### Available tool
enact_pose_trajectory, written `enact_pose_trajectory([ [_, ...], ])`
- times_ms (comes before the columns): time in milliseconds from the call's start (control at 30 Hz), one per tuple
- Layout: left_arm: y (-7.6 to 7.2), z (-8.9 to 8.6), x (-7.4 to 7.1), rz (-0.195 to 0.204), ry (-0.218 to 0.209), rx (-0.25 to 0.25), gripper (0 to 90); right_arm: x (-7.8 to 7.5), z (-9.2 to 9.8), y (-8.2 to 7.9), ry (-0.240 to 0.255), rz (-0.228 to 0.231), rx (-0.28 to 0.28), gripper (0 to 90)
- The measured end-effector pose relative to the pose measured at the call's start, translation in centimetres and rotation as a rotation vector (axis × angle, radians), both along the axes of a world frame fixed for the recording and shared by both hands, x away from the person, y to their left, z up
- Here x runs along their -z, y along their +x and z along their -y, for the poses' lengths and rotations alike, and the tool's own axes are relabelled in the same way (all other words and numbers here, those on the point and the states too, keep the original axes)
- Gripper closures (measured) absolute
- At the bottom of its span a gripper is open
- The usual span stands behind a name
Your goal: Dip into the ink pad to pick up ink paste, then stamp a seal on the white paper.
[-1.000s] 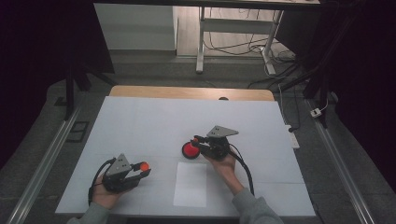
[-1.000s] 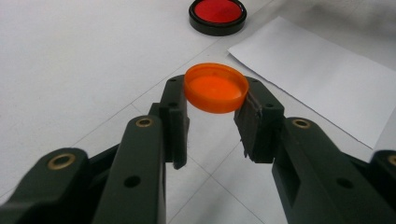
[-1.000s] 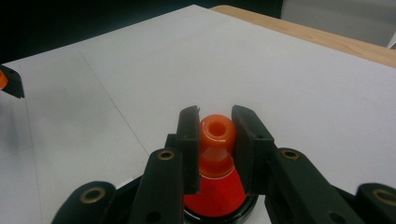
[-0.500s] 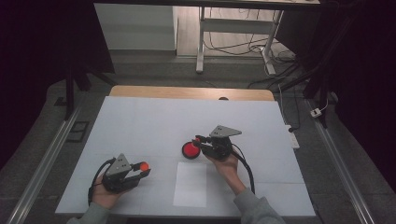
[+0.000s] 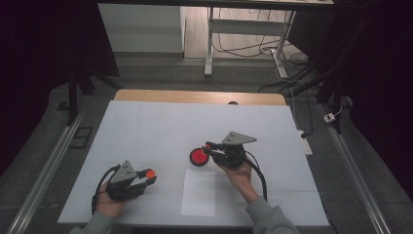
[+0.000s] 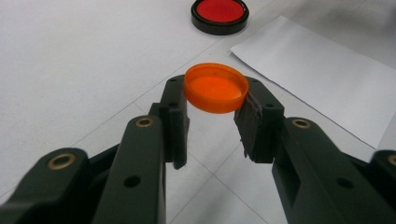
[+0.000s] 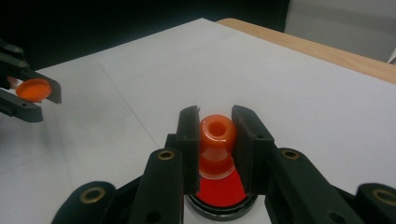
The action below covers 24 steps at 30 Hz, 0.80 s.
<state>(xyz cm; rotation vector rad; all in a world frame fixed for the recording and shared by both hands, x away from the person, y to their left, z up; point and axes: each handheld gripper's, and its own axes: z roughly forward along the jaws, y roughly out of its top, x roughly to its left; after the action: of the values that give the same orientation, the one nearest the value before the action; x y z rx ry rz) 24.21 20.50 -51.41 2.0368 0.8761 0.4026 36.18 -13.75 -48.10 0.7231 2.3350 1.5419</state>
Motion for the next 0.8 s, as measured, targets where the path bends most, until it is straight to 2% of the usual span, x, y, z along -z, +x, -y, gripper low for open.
enact_pose_trajectory([
  [800, 0.0, 0.0, 0.0, 0.0, 0.002, 0.002, 64.8, -0.3, 1.1, -1.2, -0.001, -0.006, -0.016, 72.5],
])
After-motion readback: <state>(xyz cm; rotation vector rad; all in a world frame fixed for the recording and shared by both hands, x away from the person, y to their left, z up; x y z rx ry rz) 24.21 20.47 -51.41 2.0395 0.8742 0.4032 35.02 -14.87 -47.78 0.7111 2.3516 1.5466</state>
